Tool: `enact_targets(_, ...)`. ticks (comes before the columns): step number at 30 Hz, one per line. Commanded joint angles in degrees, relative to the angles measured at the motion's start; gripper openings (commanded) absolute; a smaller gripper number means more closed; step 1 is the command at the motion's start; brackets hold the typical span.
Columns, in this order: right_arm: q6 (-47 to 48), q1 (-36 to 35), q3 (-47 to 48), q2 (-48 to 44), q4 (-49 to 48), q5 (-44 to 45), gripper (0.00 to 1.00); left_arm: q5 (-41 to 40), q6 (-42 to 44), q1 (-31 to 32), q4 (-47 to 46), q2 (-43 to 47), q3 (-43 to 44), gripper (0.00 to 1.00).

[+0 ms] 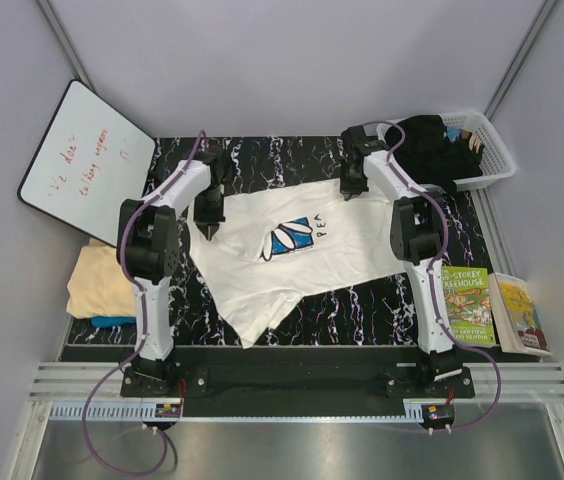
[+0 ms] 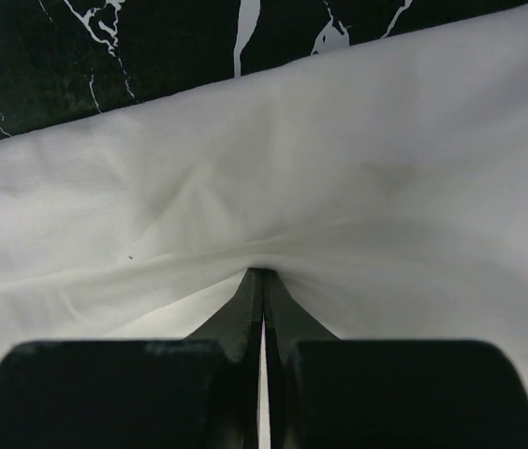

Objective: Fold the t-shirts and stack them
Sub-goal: Fold the flattened tshirt in 1/3 of the way

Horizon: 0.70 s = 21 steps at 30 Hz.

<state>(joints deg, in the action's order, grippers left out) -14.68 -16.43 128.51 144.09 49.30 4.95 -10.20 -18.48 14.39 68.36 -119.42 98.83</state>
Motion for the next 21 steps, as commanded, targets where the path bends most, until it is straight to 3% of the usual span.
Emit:
enact_targets(1, 3.51, 1.13, -2.56, -0.91, 3.53, -2.03, 0.00, 2.63, 0.20, -0.15, 1.42, -5.73, 9.25, 0.00)
enact_targets(5, 2.90, 1.13, -2.47, -7.40, 2.30, -9.16, 0.01, 4.57, -0.50, -0.07, 3.62, -10.21, 15.68, 0.00)
enact_targets(14, 0.18, 1.13, -0.37, -16.90, 1.85, -15.49, 0.07, 3.96, -3.75, -0.07, 6.87, -19.45, 21.49, 0.00)
enact_targets(17, -0.09, 1.13, 0.42, -20.06, 1.94, -16.81, 0.19, 2.64, -4.98, -0.07, 8.19, -22.17, 26.93, 0.00)
enact_targets(18, 0.09, 1.31, 0.51, -20.95, 2.29, -17.08, 0.32, 2.38, -5.25, -0.15, 8.54, -23.66, 30.25, 0.00)
enact_targets(21, 0.88, 1.22, -0.10, -24.81, 3.35, -16.64, 0.41, 2.02, -6.21, -0.59, 8.64, -26.65, 36.32, 0.00)
